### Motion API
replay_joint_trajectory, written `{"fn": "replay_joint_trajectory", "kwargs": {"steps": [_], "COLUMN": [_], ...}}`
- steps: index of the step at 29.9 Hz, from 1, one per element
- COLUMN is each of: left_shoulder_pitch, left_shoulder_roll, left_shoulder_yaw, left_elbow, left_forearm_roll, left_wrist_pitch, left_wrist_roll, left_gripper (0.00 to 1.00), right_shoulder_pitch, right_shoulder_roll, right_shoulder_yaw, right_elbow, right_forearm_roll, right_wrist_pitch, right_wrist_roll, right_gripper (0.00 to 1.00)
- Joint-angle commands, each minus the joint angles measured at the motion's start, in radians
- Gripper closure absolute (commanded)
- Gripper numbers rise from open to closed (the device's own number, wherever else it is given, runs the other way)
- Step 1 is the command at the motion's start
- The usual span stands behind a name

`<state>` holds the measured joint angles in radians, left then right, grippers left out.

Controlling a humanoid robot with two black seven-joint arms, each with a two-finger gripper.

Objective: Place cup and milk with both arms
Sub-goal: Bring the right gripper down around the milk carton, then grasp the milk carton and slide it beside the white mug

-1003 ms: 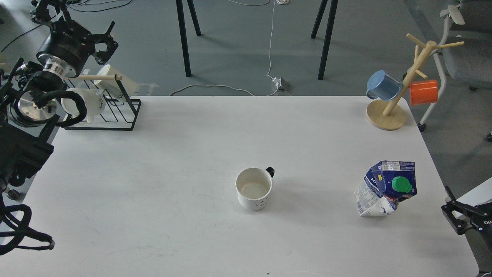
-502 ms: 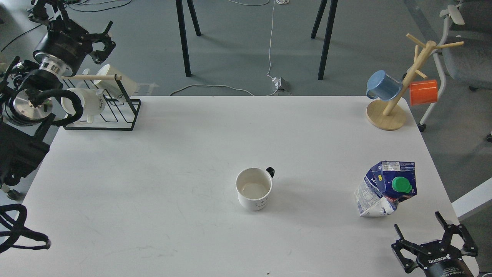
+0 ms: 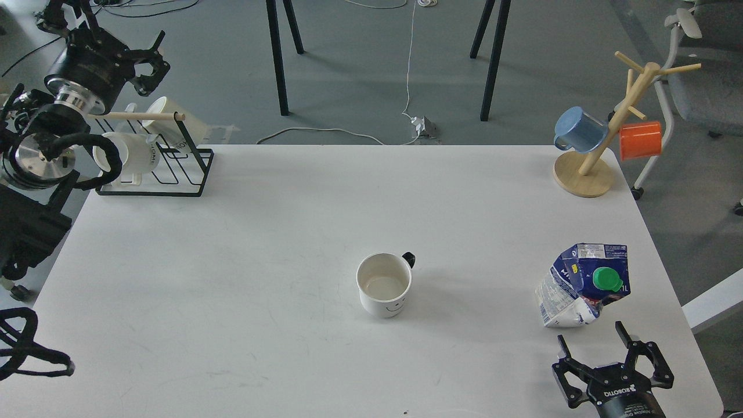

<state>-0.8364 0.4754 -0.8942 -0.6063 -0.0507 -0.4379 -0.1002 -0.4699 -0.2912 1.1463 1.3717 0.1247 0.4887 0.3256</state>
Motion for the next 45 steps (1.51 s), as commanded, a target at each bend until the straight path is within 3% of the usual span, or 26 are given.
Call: {"fn": "replay_joint_trajectory", "kwargs": {"steps": [1, 10, 13, 19, 25, 36, 45], "left_shoulder_pitch": [0.0, 0.003, 0.005, 0.005, 0.006, 0.006, 0.019], "left_shoulder_roll": [0.003, 0.011, 0.012, 0.012, 0.011, 0.034, 0.037], "left_shoulder_yaw": [0.0, 0.0, 0.0, 0.001, 0.001, 0.003, 0.032], "left_elbow": [0.0, 0.0, 0.0, 0.003, 0.002, 0.002, 0.003], "left_forearm_roll": [0.0, 0.0, 0.0, 0.002, 0.002, 0.005, 0.008], "left_wrist_pitch": [-0.001, 0.001, 0.002, 0.007, 0.018, 0.019, 0.039], "left_wrist_roll": [0.0, -0.001, -0.001, -0.006, -0.007, 0.002, -0.001], "left_gripper": [0.01, 0.01, 0.01, 0.01, 0.01, 0.01, 0.01], "right_shoulder_pitch": [0.026, 0.114, 0.122, 0.117, 0.112, 0.177, 0.324], "right_shoulder_roll": [0.001, 0.001, 0.001, 0.001, 0.001, 0.096, 0.199], "right_shoulder_yaw": [0.009, 0.013, 0.003, -0.011, -0.01, -0.092, -0.266], "right_elbow": [-0.005, -0.007, -0.008, -0.01, -0.01, 0.072, -0.052], "right_forearm_roll": [0.001, 0.001, 0.0, 0.0, 0.0, -0.003, -0.013], "right_wrist_pitch": [0.0, 0.0, 0.0, 0.0, 0.0, 0.0, 0.0], "right_wrist_roll": [0.0, 0.0, 0.0, 0.001, 0.0, -0.002, -0.002], "right_gripper": [0.1, 0.15, 0.27, 0.6, 0.73, 0.73, 0.73]}}
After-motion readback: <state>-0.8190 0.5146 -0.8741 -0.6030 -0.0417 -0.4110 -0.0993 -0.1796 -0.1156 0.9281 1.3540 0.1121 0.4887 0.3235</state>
